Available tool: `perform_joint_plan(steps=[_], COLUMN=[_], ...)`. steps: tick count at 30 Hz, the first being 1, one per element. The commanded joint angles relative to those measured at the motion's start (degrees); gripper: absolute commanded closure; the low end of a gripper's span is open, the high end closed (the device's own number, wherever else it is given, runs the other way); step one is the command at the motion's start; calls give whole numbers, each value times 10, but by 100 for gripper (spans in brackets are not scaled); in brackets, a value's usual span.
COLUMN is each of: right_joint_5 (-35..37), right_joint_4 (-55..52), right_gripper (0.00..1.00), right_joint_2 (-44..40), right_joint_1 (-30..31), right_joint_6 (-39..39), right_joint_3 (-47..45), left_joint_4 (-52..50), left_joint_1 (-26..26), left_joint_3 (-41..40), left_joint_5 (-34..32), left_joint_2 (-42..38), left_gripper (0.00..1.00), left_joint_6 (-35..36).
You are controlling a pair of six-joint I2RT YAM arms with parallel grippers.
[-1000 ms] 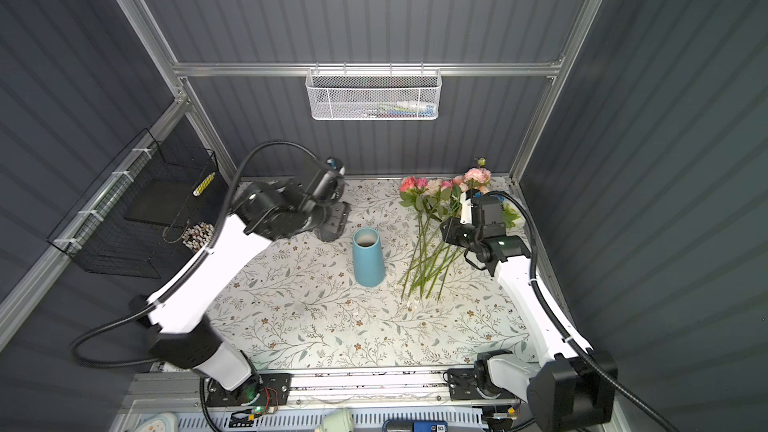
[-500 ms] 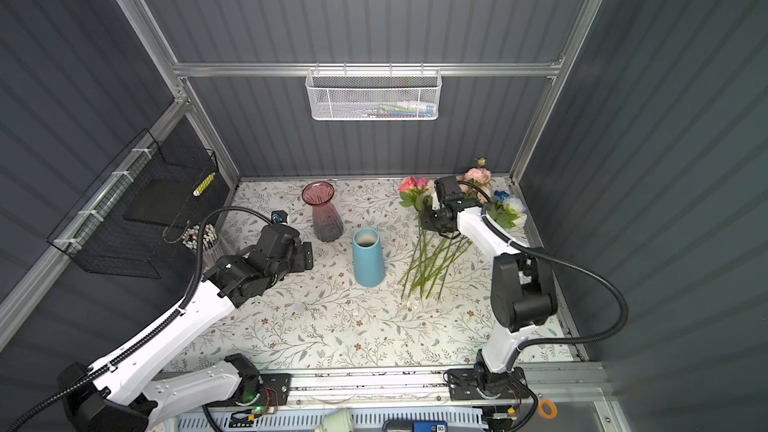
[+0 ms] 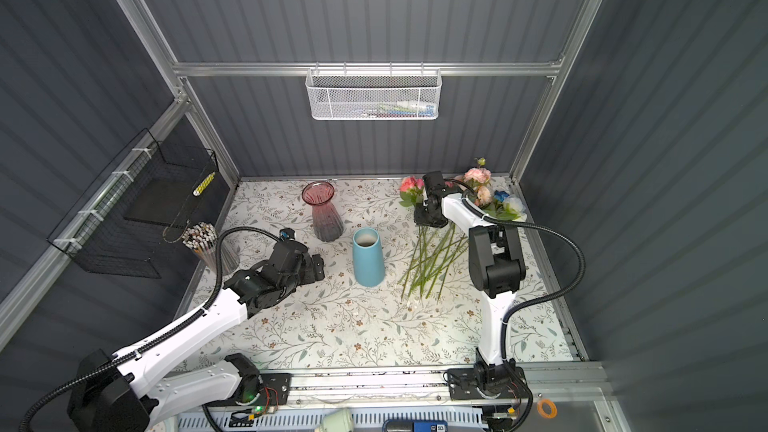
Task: Arrange flowers in a vase
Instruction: Pick up the flower from the flowers.
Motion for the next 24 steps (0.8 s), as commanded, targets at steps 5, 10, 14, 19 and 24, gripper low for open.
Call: perform_joint_plan(steps=[5,10,14,19,24], right_joint_5=[0,3,-4,5,0], right_joint_4=[-28,-39,-38,-39,-48], right_gripper=[67,68,71,76,79], right_joint_2=[43,62,69,78,92], right_joint_1=[3,5,6,9,11], right_joint_6=[-10,-11,-10,-5,-7], right_joint_3=[50,69,78,88,105], left_joint_4=[40,48,52,43,36], left_joint_1=[3,3,3,4,5], left_joint_3=[-4,-5,-7,5,19], left_joint_5=[25,28,28,16,17], left_joint_2=[28,40,42,46,55], left_gripper=[9,9,9,9,8], left_joint_6=[-6,-4,2,24,39])
